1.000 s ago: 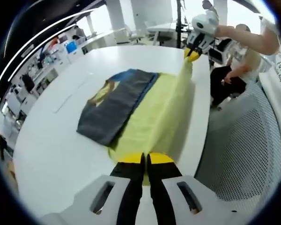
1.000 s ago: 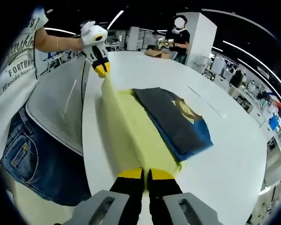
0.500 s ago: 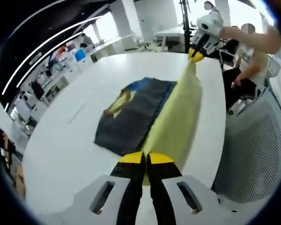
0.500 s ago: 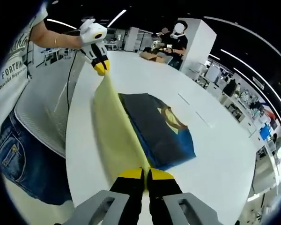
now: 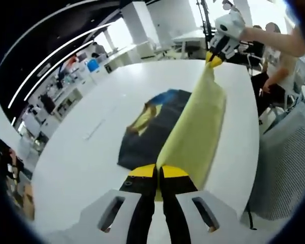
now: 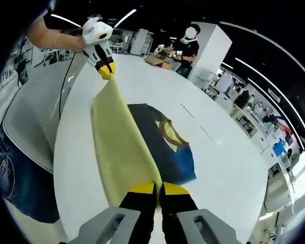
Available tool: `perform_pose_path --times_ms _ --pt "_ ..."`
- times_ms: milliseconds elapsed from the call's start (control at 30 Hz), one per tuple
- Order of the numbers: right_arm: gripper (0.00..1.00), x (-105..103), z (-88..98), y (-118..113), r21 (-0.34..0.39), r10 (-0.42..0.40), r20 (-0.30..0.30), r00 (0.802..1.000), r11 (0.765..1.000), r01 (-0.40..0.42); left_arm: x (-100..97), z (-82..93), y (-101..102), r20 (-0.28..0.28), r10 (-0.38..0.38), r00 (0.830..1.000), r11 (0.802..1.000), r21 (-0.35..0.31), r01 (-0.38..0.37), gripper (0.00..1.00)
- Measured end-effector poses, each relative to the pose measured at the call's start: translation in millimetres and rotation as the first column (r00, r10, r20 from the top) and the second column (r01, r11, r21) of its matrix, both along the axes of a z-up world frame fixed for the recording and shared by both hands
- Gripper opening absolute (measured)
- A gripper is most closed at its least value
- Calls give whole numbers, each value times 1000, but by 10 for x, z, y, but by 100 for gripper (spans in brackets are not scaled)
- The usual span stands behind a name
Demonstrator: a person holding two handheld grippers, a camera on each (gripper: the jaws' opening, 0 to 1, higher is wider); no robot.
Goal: Fold the garment on the visible template until the final outline fits inside the template.
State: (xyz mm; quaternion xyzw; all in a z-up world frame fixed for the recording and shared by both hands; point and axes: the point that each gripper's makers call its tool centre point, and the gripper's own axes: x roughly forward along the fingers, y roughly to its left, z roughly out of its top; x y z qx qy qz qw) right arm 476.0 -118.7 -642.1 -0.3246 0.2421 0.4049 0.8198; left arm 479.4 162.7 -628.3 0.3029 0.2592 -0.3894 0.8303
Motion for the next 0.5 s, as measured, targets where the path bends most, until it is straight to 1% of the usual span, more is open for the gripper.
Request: perform_pose_path --times_ms 233,333,400,500 --pt "0 155 54 -40 -8 -36 43 998 999 36 196 95 -30 43 20 999 1000 -18 -20 0" --pt "0 210 78 -49 -15 -39 59 998 999 40 254 121 -39 51 28 998 999 -28 -27 0" --pt "0 261 108 -47 -14 -42 69 997 999 43 276 112 -42 51 32 998 999 -23 -31 0" --pt "0 337 114 -34 -21 -41 77 996 999 43 327 125 -30 70 36 997 999 -12 -35 0"
